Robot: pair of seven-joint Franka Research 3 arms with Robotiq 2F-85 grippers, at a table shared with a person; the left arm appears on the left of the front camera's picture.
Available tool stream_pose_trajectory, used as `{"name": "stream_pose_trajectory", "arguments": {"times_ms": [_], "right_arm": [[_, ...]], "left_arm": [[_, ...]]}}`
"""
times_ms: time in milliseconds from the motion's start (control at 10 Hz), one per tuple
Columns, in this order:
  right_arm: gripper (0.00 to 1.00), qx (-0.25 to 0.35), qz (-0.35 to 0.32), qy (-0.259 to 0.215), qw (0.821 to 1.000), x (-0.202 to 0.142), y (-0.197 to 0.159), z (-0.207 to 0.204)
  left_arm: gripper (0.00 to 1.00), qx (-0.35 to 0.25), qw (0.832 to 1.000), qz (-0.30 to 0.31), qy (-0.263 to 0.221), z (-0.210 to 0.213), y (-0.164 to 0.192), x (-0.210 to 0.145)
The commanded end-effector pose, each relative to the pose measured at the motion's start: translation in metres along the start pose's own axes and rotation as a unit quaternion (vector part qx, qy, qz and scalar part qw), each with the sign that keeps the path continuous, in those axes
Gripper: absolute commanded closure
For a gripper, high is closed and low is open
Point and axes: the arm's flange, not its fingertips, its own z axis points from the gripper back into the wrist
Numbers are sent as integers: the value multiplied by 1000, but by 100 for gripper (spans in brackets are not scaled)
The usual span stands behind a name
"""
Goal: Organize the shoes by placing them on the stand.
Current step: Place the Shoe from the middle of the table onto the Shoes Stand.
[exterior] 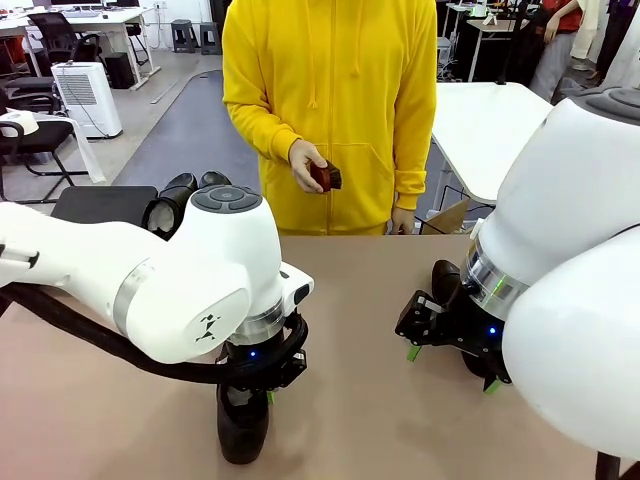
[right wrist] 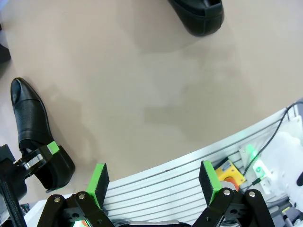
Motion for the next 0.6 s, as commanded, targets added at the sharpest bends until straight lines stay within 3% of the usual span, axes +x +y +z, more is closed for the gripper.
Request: {"name": "stream_pose_trajectory", "arguments": {"times_ms": [0, 200, 500], "right_arm": [[0, 2, 5, -3, 1000, 4, 1, -1], [0, 2, 5, -3, 1000, 4, 1, -1], [0, 2, 5, -3, 1000, 4, 1, -1]], "left_arm": [[100, 13, 1000, 14, -13, 0, 1, 1], [100, -3, 1000, -1, 17, 24, 7, -5], [100, -40, 998, -46, -20, 95, 37, -14]]}}
